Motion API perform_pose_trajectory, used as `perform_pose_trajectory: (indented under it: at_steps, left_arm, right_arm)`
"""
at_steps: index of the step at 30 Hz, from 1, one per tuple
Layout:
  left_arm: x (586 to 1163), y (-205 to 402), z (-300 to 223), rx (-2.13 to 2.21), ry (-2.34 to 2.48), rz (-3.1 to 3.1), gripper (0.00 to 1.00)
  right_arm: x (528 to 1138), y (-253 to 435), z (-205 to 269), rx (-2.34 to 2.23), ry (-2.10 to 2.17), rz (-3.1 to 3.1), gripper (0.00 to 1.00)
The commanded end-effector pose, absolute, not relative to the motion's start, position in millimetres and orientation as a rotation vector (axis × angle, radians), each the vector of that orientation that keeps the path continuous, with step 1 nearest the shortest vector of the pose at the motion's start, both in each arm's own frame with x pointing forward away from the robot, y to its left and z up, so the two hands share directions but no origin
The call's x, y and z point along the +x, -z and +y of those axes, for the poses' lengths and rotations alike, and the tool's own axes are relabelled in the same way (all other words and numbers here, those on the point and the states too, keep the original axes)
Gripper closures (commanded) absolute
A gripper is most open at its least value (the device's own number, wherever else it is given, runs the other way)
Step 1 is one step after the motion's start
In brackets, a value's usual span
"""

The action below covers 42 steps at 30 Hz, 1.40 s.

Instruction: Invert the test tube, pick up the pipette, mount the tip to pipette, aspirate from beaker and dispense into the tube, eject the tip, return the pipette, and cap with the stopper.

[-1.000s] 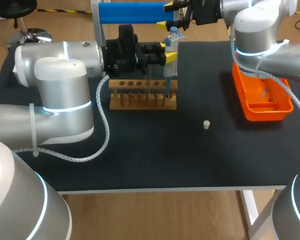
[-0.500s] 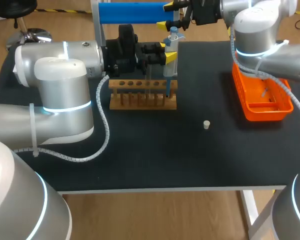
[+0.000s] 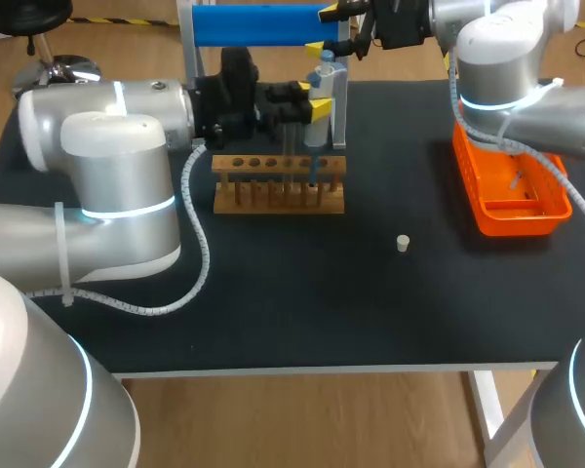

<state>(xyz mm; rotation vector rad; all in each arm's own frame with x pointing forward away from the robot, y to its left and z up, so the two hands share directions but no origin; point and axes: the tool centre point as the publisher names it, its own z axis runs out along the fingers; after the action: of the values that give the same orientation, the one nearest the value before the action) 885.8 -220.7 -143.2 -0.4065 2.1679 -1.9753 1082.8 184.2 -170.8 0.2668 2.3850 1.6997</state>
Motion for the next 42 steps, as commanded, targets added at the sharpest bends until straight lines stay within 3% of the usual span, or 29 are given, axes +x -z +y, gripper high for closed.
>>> perform_pose_trajectory:
  at_steps: [1, 18, 42]
  left_arm:
    - [880.5, 139.6, -194.6, -0.452, 1.939, 2.149, 1.00]
    - [927.8, 140.7, -104.9, -0.655, 1.732, 2.101, 1.00]
    - [1023.4, 141.5, -67.7, -0.840, 1.562, 2.020, 1.00]
  right_arm:
    - [1082.0, 170.4, 183.6, 0.267, -1.698, 2.385, 0.00]
    - [1082.0, 170.4, 183.6, 0.267, -1.698, 2.385, 0.00]
    - [1082.0, 170.4, 183.6, 0.267, -1.698, 2.385, 0.00]
